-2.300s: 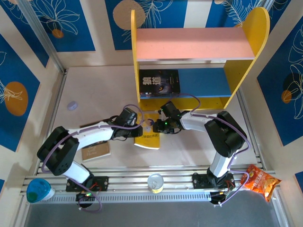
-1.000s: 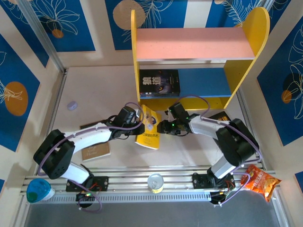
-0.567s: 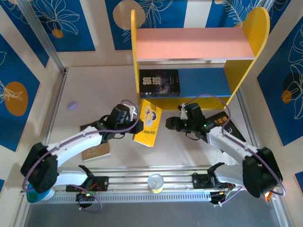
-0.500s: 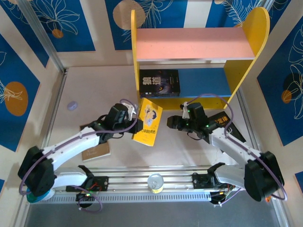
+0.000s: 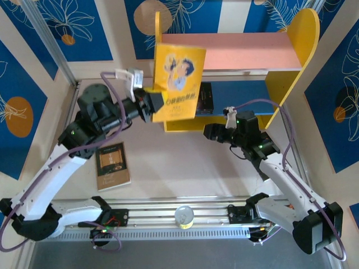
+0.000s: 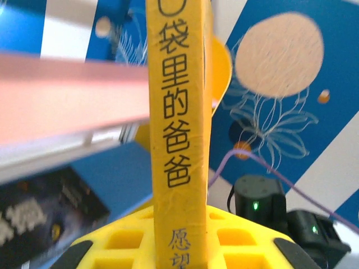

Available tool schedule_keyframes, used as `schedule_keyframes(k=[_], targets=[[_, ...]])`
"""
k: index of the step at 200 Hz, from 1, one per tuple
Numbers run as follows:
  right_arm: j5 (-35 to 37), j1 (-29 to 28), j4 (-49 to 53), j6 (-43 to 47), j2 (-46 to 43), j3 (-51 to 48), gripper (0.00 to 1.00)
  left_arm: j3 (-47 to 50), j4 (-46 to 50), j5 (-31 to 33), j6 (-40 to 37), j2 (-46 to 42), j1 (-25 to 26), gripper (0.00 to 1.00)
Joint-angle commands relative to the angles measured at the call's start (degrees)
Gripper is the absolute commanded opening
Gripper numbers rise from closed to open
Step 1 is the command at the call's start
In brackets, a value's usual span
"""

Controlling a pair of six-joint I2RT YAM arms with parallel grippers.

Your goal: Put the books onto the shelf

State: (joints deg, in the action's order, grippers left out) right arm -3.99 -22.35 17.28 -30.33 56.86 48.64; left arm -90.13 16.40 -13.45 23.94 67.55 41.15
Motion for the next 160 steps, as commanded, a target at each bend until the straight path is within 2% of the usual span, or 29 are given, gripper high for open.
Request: schedule_keyframes(k=[1,40,80,120,160], targets=[[-1.4,0.5,4.1,3.2,0.2,7.4,0.62,-9.7,-3.1,1.7,-1.9,6.4,0.4,0.0],[-5.4,3.0,6.1,3.5,0.4,18.0,0.63,-24.1,-6.8,7.3,-1.2,17.4,0.4,0.0],[-12.8,6.5,1.9,-0.4,1.8,27.3,0.67,-25.9,-20.0,11.8,0.6,22.0,0.3,0.0],[-21.1,9.6,-1.6,-5.8,7.6,38.8,0.73,-30.3,-23.9,13.1,0.3,26.3,0.4,0.0],[-26.3,11.0,-8.5,-12.9,13.0,45.1,0.85,-30.2,-30.7,13.3,3.9,28.1,0.4,0.0]])
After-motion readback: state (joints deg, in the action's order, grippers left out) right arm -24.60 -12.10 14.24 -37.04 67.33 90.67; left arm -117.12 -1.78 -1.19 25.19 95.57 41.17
